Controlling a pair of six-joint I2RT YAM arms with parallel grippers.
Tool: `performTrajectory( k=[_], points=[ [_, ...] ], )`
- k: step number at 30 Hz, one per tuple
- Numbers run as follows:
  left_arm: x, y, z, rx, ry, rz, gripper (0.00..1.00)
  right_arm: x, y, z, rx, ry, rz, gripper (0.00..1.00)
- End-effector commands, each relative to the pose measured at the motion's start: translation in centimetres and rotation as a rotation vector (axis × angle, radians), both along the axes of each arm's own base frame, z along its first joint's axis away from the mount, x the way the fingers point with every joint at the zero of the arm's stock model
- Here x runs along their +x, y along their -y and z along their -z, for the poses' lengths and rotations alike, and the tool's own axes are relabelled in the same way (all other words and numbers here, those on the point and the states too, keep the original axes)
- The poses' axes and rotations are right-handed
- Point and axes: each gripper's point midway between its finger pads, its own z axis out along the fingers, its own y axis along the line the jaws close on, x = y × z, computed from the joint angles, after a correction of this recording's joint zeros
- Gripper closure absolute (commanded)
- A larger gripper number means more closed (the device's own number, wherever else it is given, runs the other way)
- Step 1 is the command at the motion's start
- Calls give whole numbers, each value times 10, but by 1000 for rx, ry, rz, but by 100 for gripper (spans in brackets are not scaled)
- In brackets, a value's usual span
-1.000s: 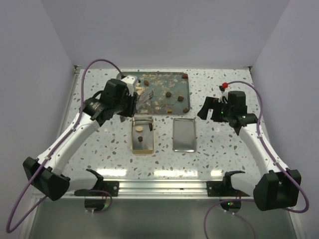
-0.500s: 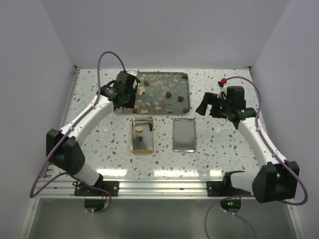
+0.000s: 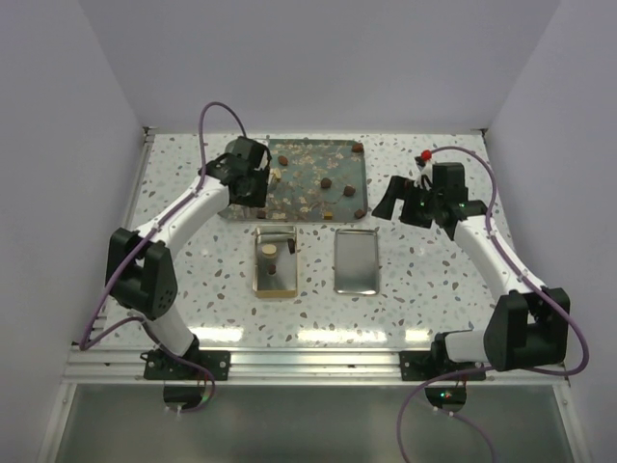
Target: Pack the chocolate
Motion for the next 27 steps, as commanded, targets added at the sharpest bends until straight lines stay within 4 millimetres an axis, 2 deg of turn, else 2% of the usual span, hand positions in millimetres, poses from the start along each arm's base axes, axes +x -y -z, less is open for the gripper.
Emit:
performTrajectory(
  k=[1,4,13,16,22,27],
  points=[
    [26,8,-22,-59,92,-9,56,14,-8,-27,35,79,-22,3],
    [28,7,-14,-53,74,-10,56,15,-8,-27,33,76,-23,3],
    [36,7,-5,-51,67,-10,56,17,-8,-26,31,69,-23,3],
    [36,8,-4,-53,65,-8,61,17,-8,-25,30,61,-22,2],
    [31,9,-9,-63,71,16,69,17,-7,-25,29,60,-17,3],
    [19,6,-19,-72,78,31,71,16,-7,-28,27,65,-13,2]
  ],
)
